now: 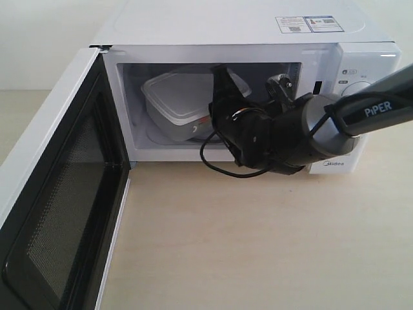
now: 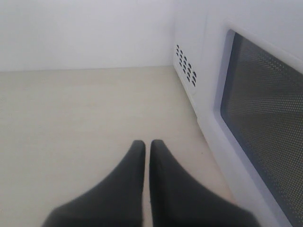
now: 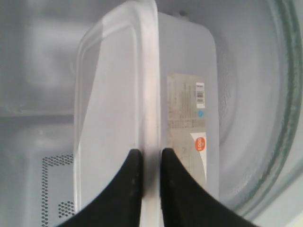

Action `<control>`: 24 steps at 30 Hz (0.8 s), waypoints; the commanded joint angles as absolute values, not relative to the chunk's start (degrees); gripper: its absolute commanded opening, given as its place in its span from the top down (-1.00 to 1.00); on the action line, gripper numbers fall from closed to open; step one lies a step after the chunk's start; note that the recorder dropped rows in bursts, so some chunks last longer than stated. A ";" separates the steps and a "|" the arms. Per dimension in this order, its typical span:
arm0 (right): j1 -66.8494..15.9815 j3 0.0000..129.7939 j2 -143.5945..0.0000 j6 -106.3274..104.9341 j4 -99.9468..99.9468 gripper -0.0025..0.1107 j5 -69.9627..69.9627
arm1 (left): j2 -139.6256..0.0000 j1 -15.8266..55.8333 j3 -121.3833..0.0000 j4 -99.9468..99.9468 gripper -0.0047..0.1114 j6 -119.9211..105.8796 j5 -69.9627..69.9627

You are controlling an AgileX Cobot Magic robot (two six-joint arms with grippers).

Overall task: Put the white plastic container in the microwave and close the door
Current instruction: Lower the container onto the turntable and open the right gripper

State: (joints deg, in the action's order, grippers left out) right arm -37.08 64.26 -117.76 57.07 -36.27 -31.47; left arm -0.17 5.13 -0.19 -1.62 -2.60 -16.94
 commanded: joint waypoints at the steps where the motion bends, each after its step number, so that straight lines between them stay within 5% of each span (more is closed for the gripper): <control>1: -37.17 64.65 -117.05 56.25 -34.87 0.96 -31.01 | 0.00 4.96 0.00 -2.10 0.84 -2.73 -16.94; 17: -37.17 64.65 -116.92 56.86 -28.95 0.95 -31.01 | 0.00 4.96 0.00 -2.10 0.84 -2.73 -16.94; 20: -37.17 64.65 -116.42 56.85 -28.83 0.77 -31.01 | 0.00 4.96 0.00 -2.10 0.84 -2.73 -16.94; 24: -37.17 64.65 -115.91 56.63 -28.94 0.27 -31.01 | 0.00 4.96 0.00 -2.10 0.84 -2.73 -16.94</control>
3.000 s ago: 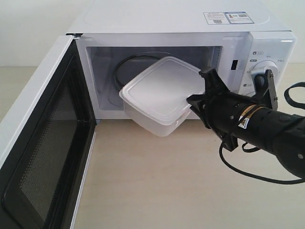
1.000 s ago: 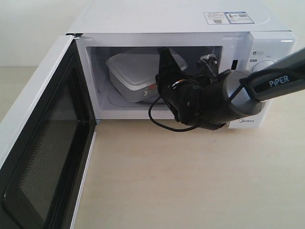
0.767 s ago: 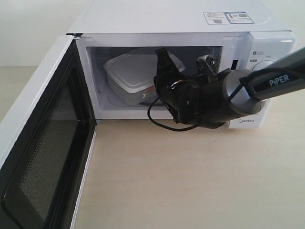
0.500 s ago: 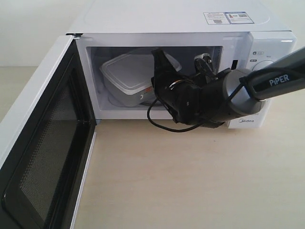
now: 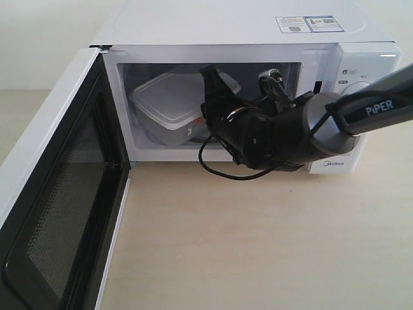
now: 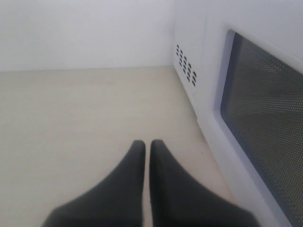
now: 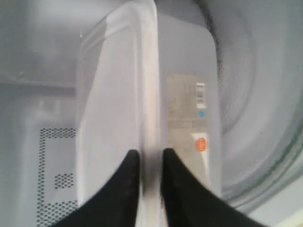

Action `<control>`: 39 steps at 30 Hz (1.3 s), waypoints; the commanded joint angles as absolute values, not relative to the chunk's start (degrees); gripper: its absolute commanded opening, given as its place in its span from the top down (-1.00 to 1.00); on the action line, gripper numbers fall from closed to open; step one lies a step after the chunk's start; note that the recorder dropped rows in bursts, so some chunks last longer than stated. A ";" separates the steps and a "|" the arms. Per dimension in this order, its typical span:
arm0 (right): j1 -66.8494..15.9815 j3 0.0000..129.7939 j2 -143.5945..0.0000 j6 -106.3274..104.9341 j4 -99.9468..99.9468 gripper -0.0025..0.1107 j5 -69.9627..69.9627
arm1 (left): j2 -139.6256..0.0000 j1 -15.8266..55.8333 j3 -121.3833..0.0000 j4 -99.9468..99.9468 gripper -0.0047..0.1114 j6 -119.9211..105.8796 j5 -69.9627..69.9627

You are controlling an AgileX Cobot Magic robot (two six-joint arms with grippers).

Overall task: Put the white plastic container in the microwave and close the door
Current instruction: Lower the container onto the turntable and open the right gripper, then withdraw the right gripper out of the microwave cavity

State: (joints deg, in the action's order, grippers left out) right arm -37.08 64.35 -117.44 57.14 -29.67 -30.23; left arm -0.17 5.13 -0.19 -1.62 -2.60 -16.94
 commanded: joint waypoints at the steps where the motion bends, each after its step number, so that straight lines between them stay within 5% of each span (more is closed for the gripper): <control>1: -37.17 64.65 -115.91 56.63 -28.94 0.17 -31.01 | 0.00 4.96 0.00 -2.10 0.84 -2.73 -16.94; 39: -37.50 64.53 -107.83 39.90 -24.90 0.10 -9.00 | 0.00 4.96 0.00 -2.10 0.84 -2.73 -16.94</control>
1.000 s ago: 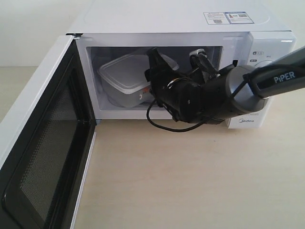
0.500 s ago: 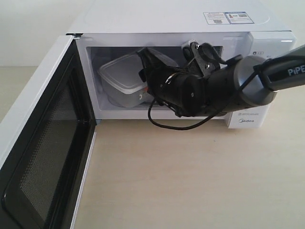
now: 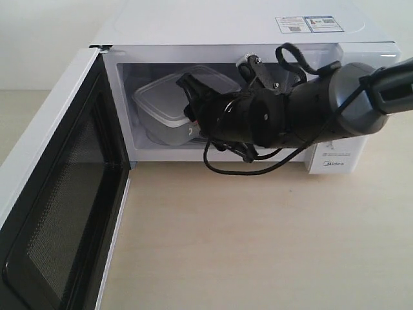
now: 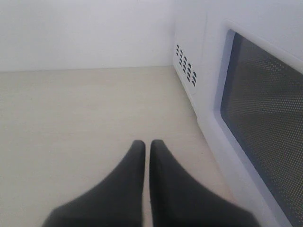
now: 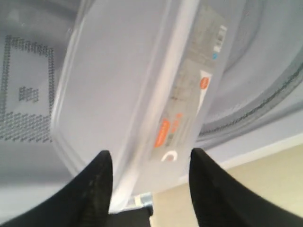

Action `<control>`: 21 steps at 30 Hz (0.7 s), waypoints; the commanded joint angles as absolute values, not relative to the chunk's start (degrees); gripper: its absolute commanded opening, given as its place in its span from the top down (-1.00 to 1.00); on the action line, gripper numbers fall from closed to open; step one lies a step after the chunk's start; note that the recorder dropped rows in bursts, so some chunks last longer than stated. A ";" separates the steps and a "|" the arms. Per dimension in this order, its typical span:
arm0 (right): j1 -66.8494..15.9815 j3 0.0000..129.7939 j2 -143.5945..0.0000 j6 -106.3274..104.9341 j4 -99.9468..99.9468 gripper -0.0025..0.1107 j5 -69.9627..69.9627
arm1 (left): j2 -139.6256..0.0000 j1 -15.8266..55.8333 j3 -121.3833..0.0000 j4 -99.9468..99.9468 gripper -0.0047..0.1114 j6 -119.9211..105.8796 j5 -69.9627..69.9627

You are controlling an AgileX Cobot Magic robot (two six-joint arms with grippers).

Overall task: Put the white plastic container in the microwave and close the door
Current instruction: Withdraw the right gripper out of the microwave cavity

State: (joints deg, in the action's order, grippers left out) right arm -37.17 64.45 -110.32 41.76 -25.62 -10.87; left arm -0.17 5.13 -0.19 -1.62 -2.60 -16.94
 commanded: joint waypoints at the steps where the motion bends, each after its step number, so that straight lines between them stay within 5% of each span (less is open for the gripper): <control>1: -37.82 64.25 -107.67 39.90 -24.90 0.10 -9.57 | 0.00 4.96 0.00 -2.10 0.84 -2.73 -16.94; 13: -47.04 51.14 -106.43 30.64 -17.91 0.10 -31.06 | 0.00 4.96 0.00 -2.10 0.84 -2.73 -16.94; 21: -47.96 50.95 -104.98 22.61 -3.80 0.10 -30.80 | 0.00 4.96 0.00 -2.10 0.84 -2.73 -16.94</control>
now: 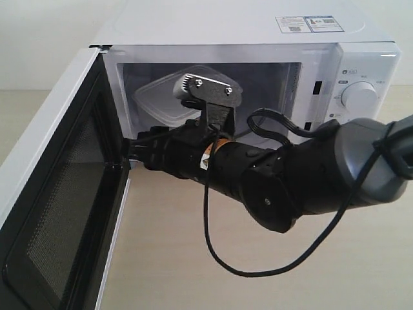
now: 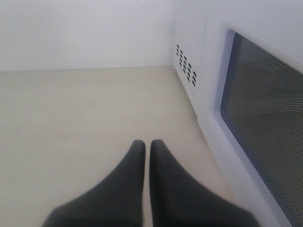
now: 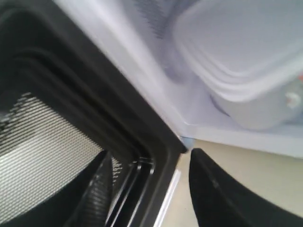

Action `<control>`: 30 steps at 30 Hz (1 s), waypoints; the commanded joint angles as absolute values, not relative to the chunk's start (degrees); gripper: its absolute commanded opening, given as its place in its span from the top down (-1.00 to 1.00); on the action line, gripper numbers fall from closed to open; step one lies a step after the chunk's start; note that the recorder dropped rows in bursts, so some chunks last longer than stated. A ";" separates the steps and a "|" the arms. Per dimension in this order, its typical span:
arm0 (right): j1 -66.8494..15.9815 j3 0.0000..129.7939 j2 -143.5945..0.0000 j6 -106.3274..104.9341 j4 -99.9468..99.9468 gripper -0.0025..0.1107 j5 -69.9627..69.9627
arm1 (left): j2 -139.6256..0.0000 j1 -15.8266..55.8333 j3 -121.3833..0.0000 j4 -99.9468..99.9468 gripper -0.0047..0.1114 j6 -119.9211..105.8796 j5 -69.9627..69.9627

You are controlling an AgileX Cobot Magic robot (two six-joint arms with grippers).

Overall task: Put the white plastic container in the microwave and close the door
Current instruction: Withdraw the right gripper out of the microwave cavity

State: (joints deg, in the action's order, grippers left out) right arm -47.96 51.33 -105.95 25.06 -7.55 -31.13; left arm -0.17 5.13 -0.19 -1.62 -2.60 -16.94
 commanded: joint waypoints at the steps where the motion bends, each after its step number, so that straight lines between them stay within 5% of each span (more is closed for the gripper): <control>1: -47.96 50.95 -104.98 21.56 -3.80 0.10 -30.23 | 0.00 4.96 0.00 -2.10 0.84 -2.73 -16.94; 5: -47.96 50.95 -104.98 16.13 -3.80 0.14 -27.29 | 0.00 4.96 0.00 -2.10 0.84 -2.73 -16.94; 7: -47.96 50.95 -104.98 11.33 -3.80 0.46 -25.54 | 0.00 4.96 0.00 -2.10 0.84 -2.73 -16.94; 9: -47.96 50.95 -104.98 5.66 -3.80 0.98 -23.62 | 0.00 4.96 0.00 -2.10 0.84 -2.73 -16.94; 14: -46.85 50.95 -105.63 -10.23 -10.04 0.96 -22.79 | 0.00 4.96 0.00 -2.10 0.84 -2.73 -16.94; 30: -45.00 61.03 -117.42 -12.17 -15.22 0.96 -31.84 | 0.00 4.96 0.00 -2.10 0.84 -2.73 -16.94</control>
